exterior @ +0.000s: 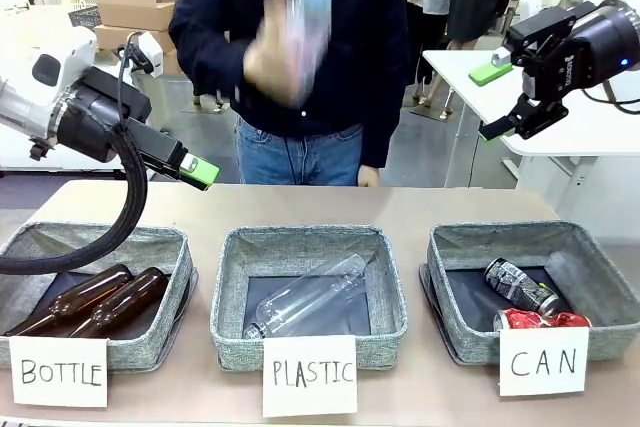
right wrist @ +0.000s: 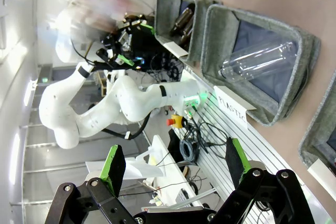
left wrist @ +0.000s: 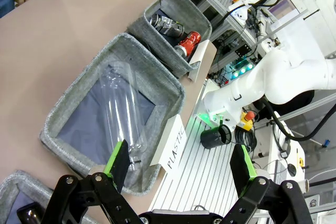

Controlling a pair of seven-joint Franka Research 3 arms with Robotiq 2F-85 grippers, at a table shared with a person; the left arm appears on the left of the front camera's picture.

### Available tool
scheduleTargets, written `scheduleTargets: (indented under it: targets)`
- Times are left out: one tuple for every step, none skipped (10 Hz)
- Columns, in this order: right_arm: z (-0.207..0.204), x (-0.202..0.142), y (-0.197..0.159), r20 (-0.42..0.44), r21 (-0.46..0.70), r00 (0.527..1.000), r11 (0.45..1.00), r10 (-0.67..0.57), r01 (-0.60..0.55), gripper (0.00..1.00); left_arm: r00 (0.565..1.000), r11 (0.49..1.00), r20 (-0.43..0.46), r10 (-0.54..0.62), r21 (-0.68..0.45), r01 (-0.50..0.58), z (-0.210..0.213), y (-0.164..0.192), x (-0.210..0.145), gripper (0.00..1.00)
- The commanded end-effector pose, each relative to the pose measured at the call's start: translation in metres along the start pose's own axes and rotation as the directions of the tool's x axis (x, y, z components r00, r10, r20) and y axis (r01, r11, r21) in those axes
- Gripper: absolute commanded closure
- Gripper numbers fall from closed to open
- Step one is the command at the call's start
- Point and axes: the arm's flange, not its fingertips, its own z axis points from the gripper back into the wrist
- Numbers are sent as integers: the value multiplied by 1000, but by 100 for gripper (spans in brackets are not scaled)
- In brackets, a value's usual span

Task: Sort the can waste into the basket.
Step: Pick up the can waste from the table and place it in the right Fabric basket.

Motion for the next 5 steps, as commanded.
scheduleTargets:
  targets:
    - [1,0,-1,8,15,1000,1000,16,-16,0,1000,1000,-6,6,1,-6,4,-2,1,0]
    - [1,0,-1,8,15,1000,1000,16,-16,0,1000,1000,-6,6,1,-6,4,-2,1,0]
    - [1,0,-1,8,15,1000,1000,16,-16,0,1000,1000,-6,6,1,-6,4,-2,1,0]
    - [1,0,-1,8,15,1000,1000,16,-16,0,1000,1000,-6,6,1,-6,4,-2,1,0]
    - [1,0,-1,8,15,1000,1000,16,-16,0,1000,1000,-6,6,1,-6,4,-2,1,0]
